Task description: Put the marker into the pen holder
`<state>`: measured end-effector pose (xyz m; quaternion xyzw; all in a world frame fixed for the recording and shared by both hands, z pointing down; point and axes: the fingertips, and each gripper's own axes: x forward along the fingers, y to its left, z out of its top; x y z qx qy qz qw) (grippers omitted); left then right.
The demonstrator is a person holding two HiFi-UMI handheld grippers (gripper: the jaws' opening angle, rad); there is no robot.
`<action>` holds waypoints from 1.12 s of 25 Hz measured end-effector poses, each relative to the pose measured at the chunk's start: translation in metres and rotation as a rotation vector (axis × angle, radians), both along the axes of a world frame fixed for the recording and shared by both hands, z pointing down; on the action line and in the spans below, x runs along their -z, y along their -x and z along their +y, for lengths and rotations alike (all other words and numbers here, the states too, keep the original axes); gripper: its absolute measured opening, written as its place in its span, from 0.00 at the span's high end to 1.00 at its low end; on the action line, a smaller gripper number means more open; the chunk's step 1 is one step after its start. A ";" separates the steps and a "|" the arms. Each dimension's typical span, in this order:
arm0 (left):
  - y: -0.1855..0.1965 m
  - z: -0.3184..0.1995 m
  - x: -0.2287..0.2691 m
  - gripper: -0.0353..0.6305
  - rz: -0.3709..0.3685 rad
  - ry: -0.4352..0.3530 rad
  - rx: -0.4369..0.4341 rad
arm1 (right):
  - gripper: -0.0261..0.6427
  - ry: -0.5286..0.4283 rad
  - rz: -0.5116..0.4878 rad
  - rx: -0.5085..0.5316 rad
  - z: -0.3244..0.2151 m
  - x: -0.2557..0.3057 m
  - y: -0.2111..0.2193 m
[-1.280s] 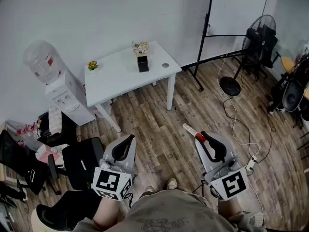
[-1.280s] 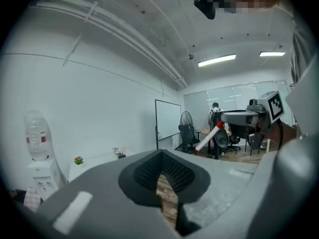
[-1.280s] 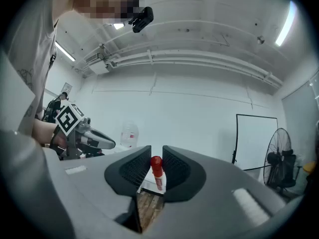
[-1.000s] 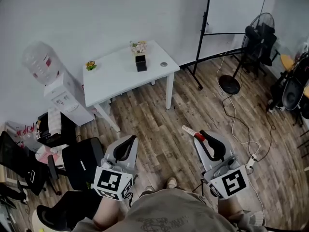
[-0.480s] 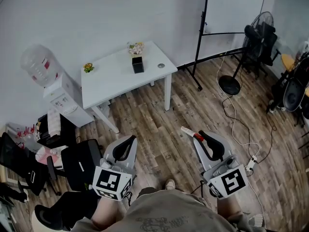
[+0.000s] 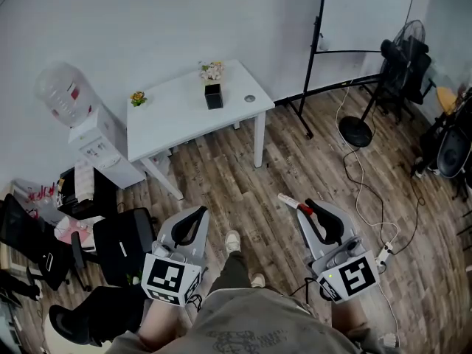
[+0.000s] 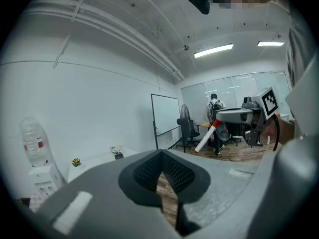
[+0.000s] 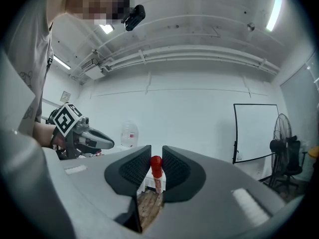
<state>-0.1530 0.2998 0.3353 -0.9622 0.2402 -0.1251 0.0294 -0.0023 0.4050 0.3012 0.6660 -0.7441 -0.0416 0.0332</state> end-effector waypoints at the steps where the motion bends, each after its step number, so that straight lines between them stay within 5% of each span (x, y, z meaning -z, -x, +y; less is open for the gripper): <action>1: -0.001 -0.002 -0.002 0.95 0.001 0.000 0.001 | 0.81 0.002 0.001 0.001 -0.003 -0.001 -0.001; 14: -0.020 -0.075 -0.019 0.95 0.017 0.048 -0.009 | 0.82 0.051 0.018 -0.022 -0.080 -0.019 -0.023; 28: -0.065 -0.254 -0.007 0.95 0.026 0.038 -0.036 | 0.81 0.087 0.018 -0.026 -0.257 -0.010 -0.057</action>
